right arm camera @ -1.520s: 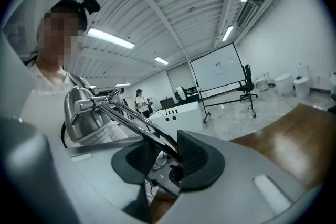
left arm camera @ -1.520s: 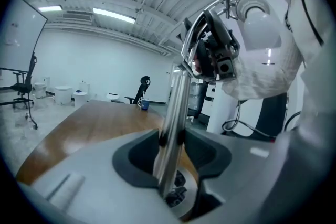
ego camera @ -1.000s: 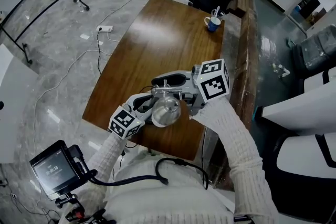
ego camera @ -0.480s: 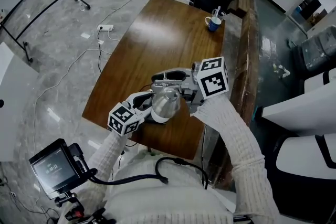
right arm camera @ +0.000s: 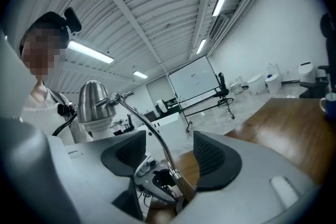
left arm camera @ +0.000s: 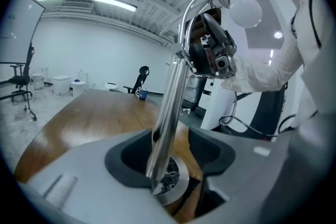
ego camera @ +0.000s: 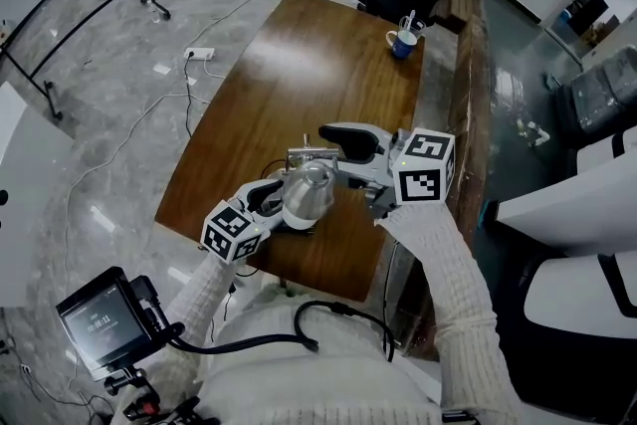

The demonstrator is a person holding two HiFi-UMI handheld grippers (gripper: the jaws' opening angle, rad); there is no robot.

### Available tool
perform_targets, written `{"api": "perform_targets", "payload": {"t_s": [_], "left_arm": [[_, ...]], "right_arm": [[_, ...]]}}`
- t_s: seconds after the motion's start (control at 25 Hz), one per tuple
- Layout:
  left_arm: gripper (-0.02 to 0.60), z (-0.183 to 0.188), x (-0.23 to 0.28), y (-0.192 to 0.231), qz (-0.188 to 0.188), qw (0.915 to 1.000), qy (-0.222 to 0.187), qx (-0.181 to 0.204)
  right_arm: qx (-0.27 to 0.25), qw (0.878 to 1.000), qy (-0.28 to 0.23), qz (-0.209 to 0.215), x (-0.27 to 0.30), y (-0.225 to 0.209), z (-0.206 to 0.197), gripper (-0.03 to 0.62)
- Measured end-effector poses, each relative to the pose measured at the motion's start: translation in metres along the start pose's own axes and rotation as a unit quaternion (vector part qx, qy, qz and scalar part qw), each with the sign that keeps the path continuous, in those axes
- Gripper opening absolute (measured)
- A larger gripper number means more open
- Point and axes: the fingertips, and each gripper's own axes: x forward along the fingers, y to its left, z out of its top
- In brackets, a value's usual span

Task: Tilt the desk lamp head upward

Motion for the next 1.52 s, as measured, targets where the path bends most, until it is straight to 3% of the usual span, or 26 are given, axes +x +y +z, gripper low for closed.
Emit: {"api": "perform_targets", "payload": {"t_s": [0.08,0.12,0.2,0.24,0.32,0.48,0.6,0.72,0.84,1.04,1.32,1.52], "left_arm": [[0.21,0.005,-0.008,0.005,0.009,0.9998,-0.01,-0.014],[0.21,0.009,-0.014,0.009,0.013,0.9993,-0.02,-0.027],[0.21,0.018,-0.028,0.014,0.025,0.9972,-0.045,-0.053],[0.21,0.021,-0.036,0.012,0.034,0.996,-0.057,-0.06],[0.18,0.024,-0.048,-0.002,0.053,0.9932,-0.079,-0.066],[0.008,0.028,-0.063,-0.044,0.053,0.9876,-0.112,-0.097],[0.008,0.029,-0.07,-0.075,0.032,0.9851,-0.124,-0.115],[0.008,0.019,-0.083,-0.103,0.044,0.9855,-0.118,-0.113],[0.008,0.0,-0.097,-0.125,0.079,0.9876,-0.086,-0.105],[0.008,-0.031,-0.121,-0.155,0.136,0.9858,-0.034,-0.093],[0.008,-0.039,-0.143,-0.184,0.145,0.9812,-0.047,-0.118],[0.008,-0.05,-0.143,-0.191,0.147,0.9778,-0.045,-0.142]], "right_arm": [[0.012,0.998,-0.047,-0.039,-0.015,-0.013,0.0,0.257],[0.018,0.995,-0.073,-0.068,-0.024,-0.022,-0.001,0.216],[0.025,0.983,-0.12,-0.136,-0.045,-0.04,-0.008,0.051],[0.025,0.977,-0.138,-0.163,-0.056,-0.044,-0.016,-0.002],[0.025,0.967,-0.163,-0.194,-0.079,-0.037,-0.039,-0.002],[0.034,0.949,-0.195,-0.246,-0.102,-0.003,-0.086,-0.002],[0.01,0.933,-0.211,-0.291,-0.103,0.034,-0.111,-0.002],[-0.005,0.929,-0.193,-0.315,-0.085,0.076,-0.135,-0.002],[-0.018,0.934,-0.143,-0.328,-0.057,0.111,-0.164,-0.002],[-0.025,0.928,-0.079,-0.363,-0.041,0.157,-0.202,-0.002],[-0.024,0.91,-0.08,-0.407,-0.059,0.187,-0.224,-0.002],[-0.013,0.915,-0.063,-0.399,-0.063,0.193,-0.235,-0.002]]}}
